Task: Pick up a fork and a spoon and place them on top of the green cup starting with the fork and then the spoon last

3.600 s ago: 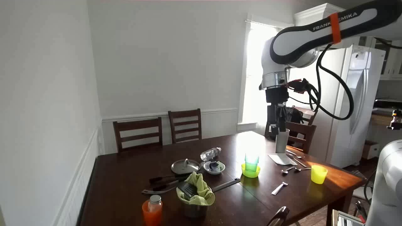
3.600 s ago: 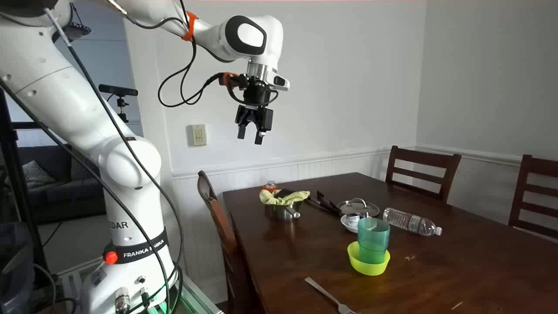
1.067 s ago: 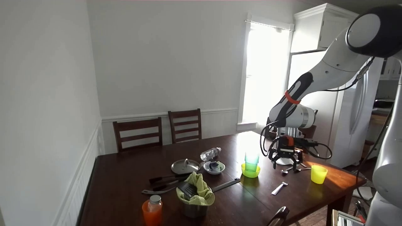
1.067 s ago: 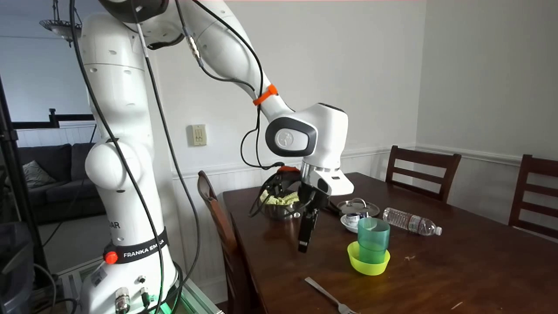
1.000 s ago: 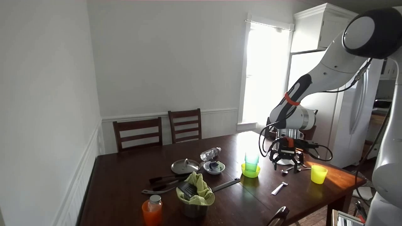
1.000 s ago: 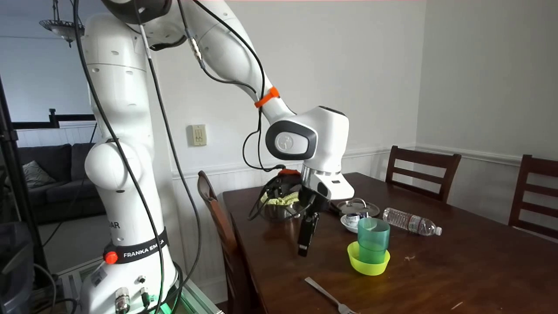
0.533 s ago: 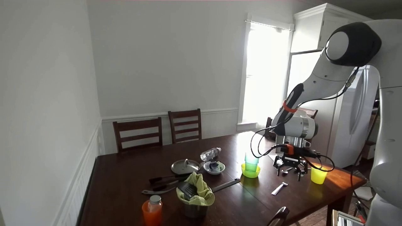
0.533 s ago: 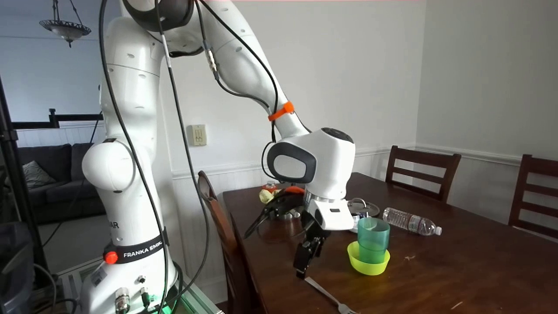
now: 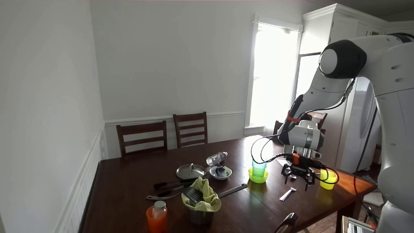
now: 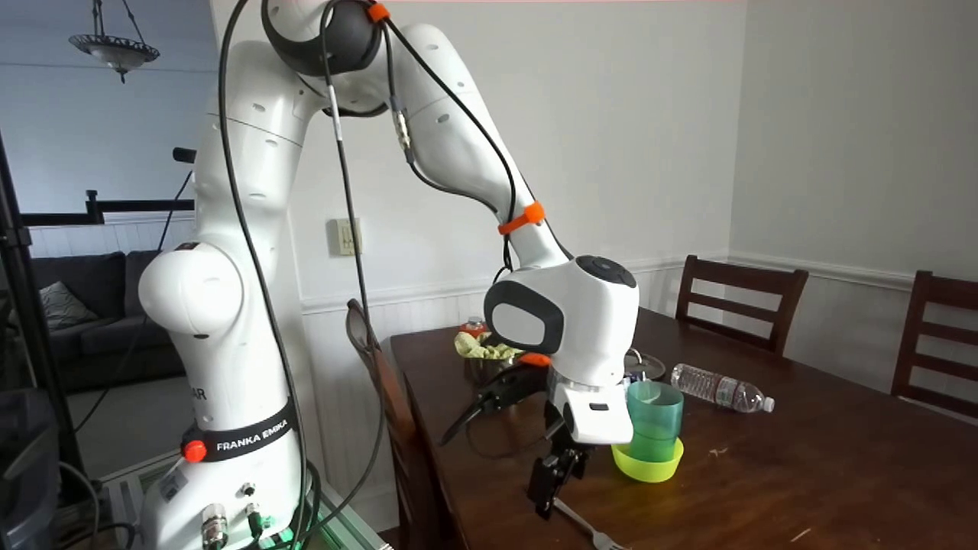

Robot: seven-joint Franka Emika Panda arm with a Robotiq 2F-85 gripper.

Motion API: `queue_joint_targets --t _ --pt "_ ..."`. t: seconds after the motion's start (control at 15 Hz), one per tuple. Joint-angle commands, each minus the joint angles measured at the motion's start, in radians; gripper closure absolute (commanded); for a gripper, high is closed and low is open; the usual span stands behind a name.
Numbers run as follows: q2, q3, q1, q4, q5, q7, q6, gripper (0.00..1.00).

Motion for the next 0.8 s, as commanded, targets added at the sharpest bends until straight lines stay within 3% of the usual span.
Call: queue_joint_targets --t 0.0,0.4,0.47,0.53,0.67,0.73 --pt "0.076 0.037 -0.035 0.051 0.059 -0.023 0.052 0.0" --pt "0.139 0.058 -0.044 0.091 0.064 0.004 0.057 0.0" --pt "0.146 0.059 -0.045 0.096 0.063 0.006 0.054 0.06" --pt "0.15 0.06 -0.046 0.098 0.062 0.008 0.053 0.25" --pt "0.157 0.061 -0.05 0.103 0.062 0.009 0.051 0.31" --pt "0.158 0.062 -0.051 0.103 0.063 0.01 0.05 0.39"
